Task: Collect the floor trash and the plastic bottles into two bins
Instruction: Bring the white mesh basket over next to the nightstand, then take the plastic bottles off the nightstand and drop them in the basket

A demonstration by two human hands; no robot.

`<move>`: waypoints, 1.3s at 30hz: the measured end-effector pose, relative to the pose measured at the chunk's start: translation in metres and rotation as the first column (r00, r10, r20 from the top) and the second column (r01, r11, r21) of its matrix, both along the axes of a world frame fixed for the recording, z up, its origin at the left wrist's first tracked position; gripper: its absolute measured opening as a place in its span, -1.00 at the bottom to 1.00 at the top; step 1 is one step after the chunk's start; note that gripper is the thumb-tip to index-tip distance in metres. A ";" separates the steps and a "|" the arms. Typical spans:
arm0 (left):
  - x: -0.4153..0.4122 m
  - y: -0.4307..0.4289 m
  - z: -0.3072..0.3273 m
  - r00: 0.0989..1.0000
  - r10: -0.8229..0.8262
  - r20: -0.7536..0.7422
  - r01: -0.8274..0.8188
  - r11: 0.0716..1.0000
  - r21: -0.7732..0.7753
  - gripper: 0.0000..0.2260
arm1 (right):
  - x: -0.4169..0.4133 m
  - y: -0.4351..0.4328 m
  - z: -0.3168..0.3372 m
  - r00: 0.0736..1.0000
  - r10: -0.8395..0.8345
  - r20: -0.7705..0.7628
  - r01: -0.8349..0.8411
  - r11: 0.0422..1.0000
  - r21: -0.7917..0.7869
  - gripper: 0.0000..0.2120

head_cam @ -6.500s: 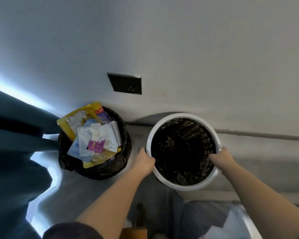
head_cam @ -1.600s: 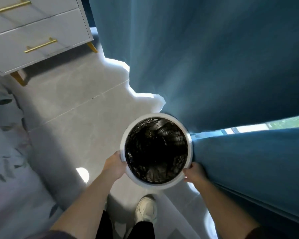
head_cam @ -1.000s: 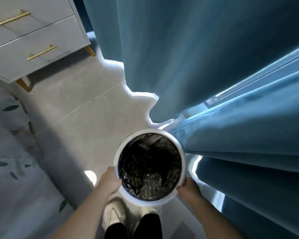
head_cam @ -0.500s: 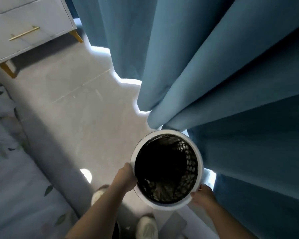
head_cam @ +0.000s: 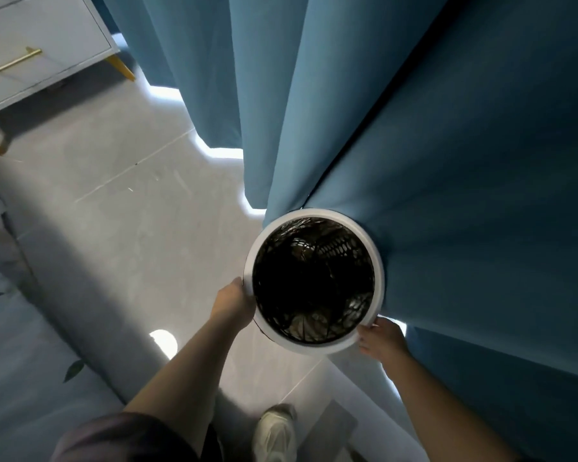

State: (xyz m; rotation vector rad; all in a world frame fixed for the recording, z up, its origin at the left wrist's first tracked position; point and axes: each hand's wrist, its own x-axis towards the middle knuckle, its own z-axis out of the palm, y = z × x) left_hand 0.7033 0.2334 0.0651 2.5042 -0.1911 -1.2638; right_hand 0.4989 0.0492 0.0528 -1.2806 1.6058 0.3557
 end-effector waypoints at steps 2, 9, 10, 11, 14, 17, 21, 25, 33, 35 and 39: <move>-0.001 0.006 0.016 0.998 -0.038 -0.059 0.040 0.999 0.037 -0.71 | 0.005 0.011 0.020 0.992 0.088 -0.088 -0.084 0.995 0.053 -0.79; 0.015 0.056 0.130 0.974 -0.226 0.026 0.224 0.973 0.059 -0.39 | 0.042 0.064 0.137 0.707 0.658 -0.259 -0.683 0.731 -0.010 -0.38; 0.020 0.065 0.152 0.965 -0.256 0.053 0.253 0.965 0.063 -0.36 | 0.053 0.073 0.159 0.644 0.713 -0.278 -0.751 0.659 -0.050 -0.35; 0.026 0.073 0.175 0.952 -0.294 0.089 0.288 0.955 0.073 -0.34 | 0.064 0.082 0.182 0.575 0.760 -0.304 -0.812 0.576 -0.098 -0.35; 0.045 0.098 0.251 0.879 -0.427 0.213 0.406 0.903 0.137 -0.32 | 0.103 0.108 0.262 0.423 0.820 -0.384 -0.902 0.345 -0.258 -0.36; 0.060 0.126 0.329 0.793 -0.504 0.343 0.454 0.864 0.219 -0.32 | 0.135 0.134 0.336 0.324 0.818 -0.475 -0.907 0.126 -0.401 -0.36; 0.079 0.159 0.422 0.674 -0.479 0.562 0.404 0.876 0.263 -0.31 | 0.174 0.164 0.419 0.282 0.795 -0.538 -0.856 -0.045 -0.516 -0.32; 0.100 0.184 0.489 0.583 -0.362 0.728 0.301 0.928 0.220 -0.34 | 0.209 0.188 0.486 0.270 0.793 -0.547 -0.764 -0.169 -0.623 -0.34; 0.155 0.184 0.545 0.578 -0.224 0.785 0.114 0.974 0.195 -0.34 | 0.302 0.188 0.550 0.241 0.823 -0.515 -0.676 -0.238 -0.697 -0.33; 0.173 0.179 0.548 0.587 -0.211 0.782 0.075 0.976 0.207 -0.34 | 0.330 0.180 0.556 0.184 0.845 -0.502 -0.675 -0.262 -0.689 -0.33; 0.214 0.170 0.554 0.596 -0.144 0.790 -0.030 0.979 0.201 -0.34 | 0.387 0.167 0.562 0.122 0.879 -0.461 -0.662 -0.274 -0.697 -0.33</move>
